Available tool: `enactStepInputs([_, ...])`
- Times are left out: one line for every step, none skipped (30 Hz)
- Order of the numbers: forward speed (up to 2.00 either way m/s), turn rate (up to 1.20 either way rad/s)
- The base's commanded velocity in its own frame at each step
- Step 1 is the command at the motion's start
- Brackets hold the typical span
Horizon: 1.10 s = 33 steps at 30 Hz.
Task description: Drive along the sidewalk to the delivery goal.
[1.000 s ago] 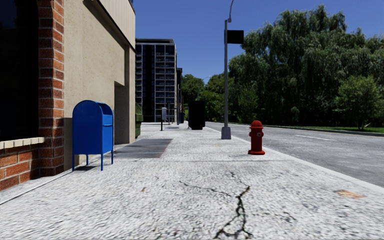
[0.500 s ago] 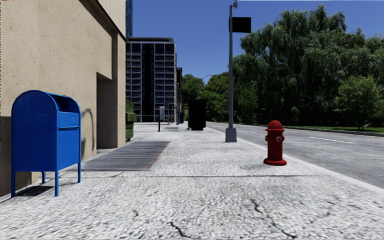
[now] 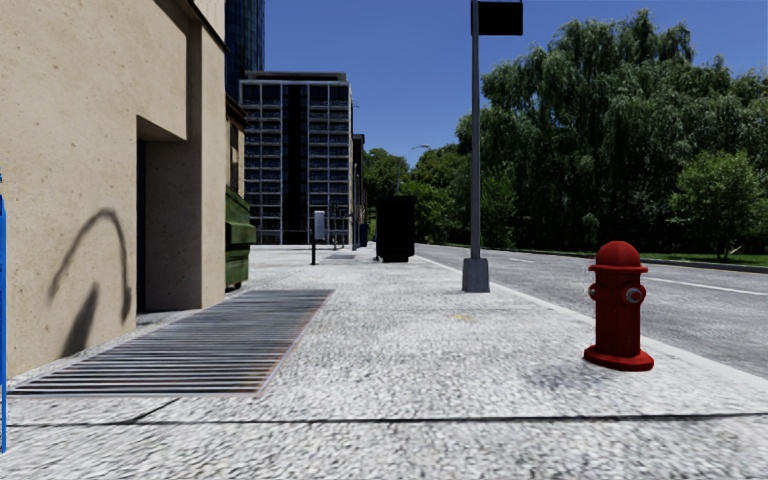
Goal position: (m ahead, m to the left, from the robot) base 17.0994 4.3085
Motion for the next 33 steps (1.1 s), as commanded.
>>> enactStepInputs([2.0, 0.0])
enactStepInputs([2.0, 0.0])
enactStepInputs([2.0, 0.0])
enactStepInputs([2.0, 0.0])
enactStepInputs([2.0, 0.0])
enactStepInputs([2.0, 0.0])
enactStepInputs([2.0, 0.0])
enactStepInputs([2.0, 0.0])
enactStepInputs([2.0, 0.0])
enactStepInputs([2.0, 0.0])
enactStepInputs([2.0, 0.0])
enactStepInputs([2.0, 0.0])
enactStepInputs([2.0, 0.0])
enactStepInputs([2.0, 0.0])
enactStepInputs([2.0, 0.0])
enactStepInputs([2.0, 0.0])
enactStepInputs([2.0, 0.0])
enactStepInputs([2.0, 0.05])
enactStepInputs([2.0, 0.08])
enactStepInputs([2.0, 0.1])
enactStepInputs([2.0, 0.1])
enactStepInputs([2.0, 0.1])
enactStepInputs([2.0, 0.1])
enactStepInputs([2.0, 0.12])
enactStepInputs([2.0, 0.12])
enactStepInputs([2.0, 0.17])
enactStepInputs([2.0, 0.19])
enactStepInputs([2.0, 0.2])
enactStepInputs([2.0, 0.2])
enactStepInputs([2.0, 0.2])
enactStepInputs([2.0, 0.22])
enactStepInputs([2.0, 0.24])
enactStepInputs([2.0, 0.29])
